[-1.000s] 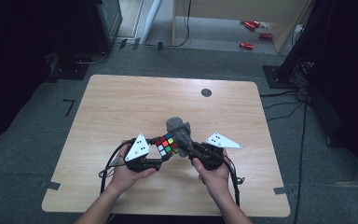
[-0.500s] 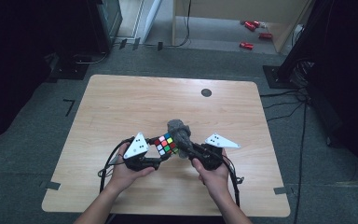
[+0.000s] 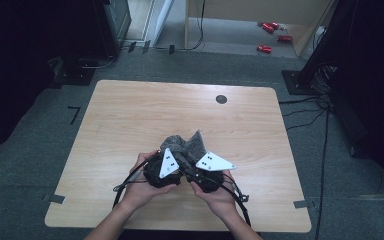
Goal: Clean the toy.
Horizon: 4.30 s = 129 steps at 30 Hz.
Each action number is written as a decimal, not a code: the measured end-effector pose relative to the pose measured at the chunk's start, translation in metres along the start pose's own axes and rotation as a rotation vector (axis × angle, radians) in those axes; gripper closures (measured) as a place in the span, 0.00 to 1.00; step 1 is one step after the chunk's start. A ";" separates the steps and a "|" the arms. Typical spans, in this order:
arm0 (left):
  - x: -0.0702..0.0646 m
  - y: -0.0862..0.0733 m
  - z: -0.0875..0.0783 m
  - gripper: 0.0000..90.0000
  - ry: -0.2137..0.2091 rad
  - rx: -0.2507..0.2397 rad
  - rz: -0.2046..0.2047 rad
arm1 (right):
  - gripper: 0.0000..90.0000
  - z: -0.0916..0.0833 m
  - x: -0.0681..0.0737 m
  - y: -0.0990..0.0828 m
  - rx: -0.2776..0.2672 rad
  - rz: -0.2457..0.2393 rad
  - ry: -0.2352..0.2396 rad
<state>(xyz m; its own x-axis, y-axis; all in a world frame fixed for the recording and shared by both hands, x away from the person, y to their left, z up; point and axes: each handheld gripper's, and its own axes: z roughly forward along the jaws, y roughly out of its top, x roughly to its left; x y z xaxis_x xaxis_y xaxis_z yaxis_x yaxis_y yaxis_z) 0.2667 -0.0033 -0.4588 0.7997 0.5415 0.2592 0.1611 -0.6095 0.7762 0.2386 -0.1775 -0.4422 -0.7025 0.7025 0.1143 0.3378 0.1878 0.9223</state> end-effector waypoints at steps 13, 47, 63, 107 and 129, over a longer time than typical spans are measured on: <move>0.007 -0.001 -0.004 0.39 -0.020 -0.028 -0.037 | 0.83 -0.005 -0.003 0.001 -0.029 0.027 -0.006; 0.018 -0.002 -0.009 0.39 -0.096 -0.083 -0.128 | 0.81 -0.016 -0.025 0.010 -0.076 0.117 -0.042; 0.063 -0.015 -0.031 0.39 -0.100 -0.225 -0.371 | 0.81 -0.010 -0.051 -0.014 -0.060 0.187 -0.083; 0.064 -0.013 -0.036 0.39 -0.243 -0.312 -0.443 | 0.80 0.018 -0.006 -0.030 -0.046 -0.111 0.011; 0.051 -0.013 -0.031 0.39 -0.236 -0.387 -0.485 | 0.81 0.023 0.003 -0.033 -0.104 0.139 0.107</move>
<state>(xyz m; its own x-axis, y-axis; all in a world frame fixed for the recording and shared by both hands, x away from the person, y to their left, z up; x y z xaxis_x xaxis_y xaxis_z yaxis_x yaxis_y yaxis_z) 0.2876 0.0506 -0.4379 0.8011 0.5341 -0.2701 0.3507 -0.0531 0.9350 0.2397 -0.1656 -0.4803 -0.7181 0.6386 0.2764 0.3736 0.0186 0.9274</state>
